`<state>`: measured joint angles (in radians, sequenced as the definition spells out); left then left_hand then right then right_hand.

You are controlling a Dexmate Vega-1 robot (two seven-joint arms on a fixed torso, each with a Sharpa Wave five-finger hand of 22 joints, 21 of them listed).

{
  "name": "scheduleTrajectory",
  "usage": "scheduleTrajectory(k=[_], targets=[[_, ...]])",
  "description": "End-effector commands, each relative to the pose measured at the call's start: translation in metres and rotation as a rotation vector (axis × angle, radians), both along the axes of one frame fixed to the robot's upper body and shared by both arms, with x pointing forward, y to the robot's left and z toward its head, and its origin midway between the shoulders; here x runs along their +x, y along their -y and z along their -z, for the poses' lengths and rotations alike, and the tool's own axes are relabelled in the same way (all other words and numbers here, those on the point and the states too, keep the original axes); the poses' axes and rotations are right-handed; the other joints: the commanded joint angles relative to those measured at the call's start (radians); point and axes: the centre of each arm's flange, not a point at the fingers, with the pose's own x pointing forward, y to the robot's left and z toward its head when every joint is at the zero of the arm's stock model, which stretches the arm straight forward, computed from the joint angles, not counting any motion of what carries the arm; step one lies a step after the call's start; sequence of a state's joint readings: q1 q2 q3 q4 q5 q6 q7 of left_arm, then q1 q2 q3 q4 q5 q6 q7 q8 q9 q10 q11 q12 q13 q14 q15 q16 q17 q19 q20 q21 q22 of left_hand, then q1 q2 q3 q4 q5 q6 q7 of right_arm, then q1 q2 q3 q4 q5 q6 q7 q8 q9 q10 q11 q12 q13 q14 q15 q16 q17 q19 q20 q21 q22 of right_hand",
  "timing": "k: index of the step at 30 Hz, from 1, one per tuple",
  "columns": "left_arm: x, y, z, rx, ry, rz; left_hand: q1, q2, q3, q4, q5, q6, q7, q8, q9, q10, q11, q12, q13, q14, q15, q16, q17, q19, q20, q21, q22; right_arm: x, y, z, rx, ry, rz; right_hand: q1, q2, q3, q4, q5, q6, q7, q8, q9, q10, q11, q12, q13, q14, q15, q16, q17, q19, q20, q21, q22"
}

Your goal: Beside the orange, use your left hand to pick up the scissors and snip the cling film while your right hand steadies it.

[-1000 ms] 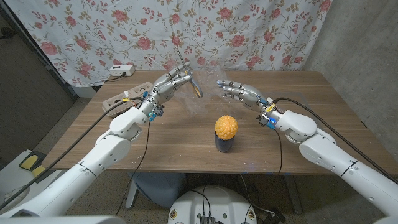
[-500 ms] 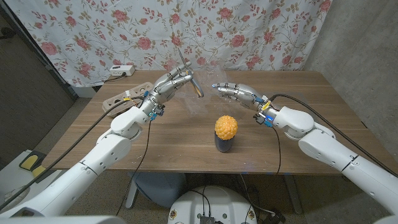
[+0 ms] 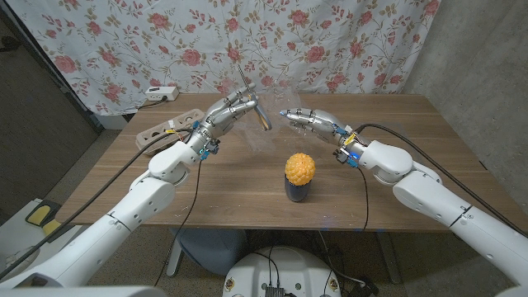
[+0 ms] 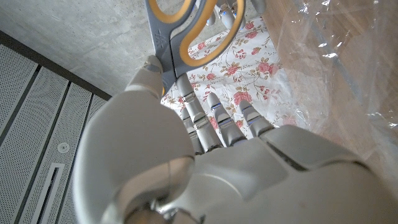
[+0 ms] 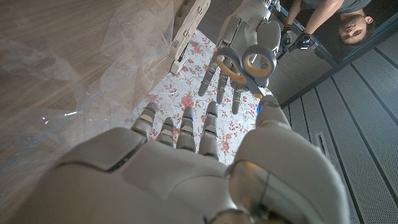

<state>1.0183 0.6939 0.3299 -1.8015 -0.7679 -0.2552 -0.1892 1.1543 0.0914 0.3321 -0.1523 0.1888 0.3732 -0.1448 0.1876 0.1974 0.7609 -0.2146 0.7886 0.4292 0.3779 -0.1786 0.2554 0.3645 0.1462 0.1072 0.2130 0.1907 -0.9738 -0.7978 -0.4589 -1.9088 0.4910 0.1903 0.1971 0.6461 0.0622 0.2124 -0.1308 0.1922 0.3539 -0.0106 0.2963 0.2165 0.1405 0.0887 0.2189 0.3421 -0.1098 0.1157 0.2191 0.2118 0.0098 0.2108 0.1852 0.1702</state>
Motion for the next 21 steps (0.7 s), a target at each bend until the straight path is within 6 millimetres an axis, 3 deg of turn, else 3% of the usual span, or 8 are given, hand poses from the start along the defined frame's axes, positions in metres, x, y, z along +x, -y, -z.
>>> scheduleTrajectory(k=[1, 11, 21], targets=[[0.0026, 0.0042, 0.0001, 0.009, -0.008, 0.01, 0.061, 0.068, 0.006, 0.002, 0.003, 0.007, -0.003, 0.007, 0.002, 0.009, -0.009, 0.003, 0.005, -0.028, -0.023, 0.003, 0.001, 0.0, 0.0, 0.004, 0.003, 0.0005, -0.006, 0.0006, -0.011, -0.008, -0.006, -0.006, -0.001, 0.0, 0.0, -0.003, 0.017, 0.002, 0.009, 0.005, -0.004, -0.002, 0.004, 0.005, 0.005, 0.006, 0.006, 0.001, 0.008, 0.003, 0.005, 0.003], [0.0041, 0.0076, -0.0009, 0.017, -0.01, 0.019, 0.061, 0.068, 0.006, 0.002, 0.002, 0.007, -0.004, 0.007, 0.002, 0.008, -0.009, 0.002, 0.004, -0.028, -0.025, 0.003, 0.002, 0.0, 0.0, 0.004, 0.002, 0.0023, -0.0106, 0.0015, -0.048, -0.041, -0.034, -0.01, 0.0, -0.001, -0.002, -0.007, 0.076, 0.012, 0.029, 0.013, -0.02, 0.003, 0.0, 0.005, -0.013, 0.012, 0.001, 0.001, 0.007, 0.004, 0.004, 0.003], [0.0057, 0.0098, 0.0005, 0.019, -0.02, 0.022, 0.061, 0.068, 0.007, 0.002, 0.002, 0.007, -0.003, 0.006, 0.002, 0.008, -0.009, 0.002, 0.005, -0.028, -0.023, 0.004, 0.002, -0.001, 0.0, 0.004, 0.002, 0.0074, -0.0151, 0.0025, -0.056, -0.076, -0.079, -0.007, 0.007, 0.003, -0.003, -0.007, 0.069, 0.0, 0.025, 0.017, -0.035, -0.001, -0.005, 0.004, -0.027, 0.015, -0.004, 0.001, 0.0, 0.005, 0.001, 0.003]])
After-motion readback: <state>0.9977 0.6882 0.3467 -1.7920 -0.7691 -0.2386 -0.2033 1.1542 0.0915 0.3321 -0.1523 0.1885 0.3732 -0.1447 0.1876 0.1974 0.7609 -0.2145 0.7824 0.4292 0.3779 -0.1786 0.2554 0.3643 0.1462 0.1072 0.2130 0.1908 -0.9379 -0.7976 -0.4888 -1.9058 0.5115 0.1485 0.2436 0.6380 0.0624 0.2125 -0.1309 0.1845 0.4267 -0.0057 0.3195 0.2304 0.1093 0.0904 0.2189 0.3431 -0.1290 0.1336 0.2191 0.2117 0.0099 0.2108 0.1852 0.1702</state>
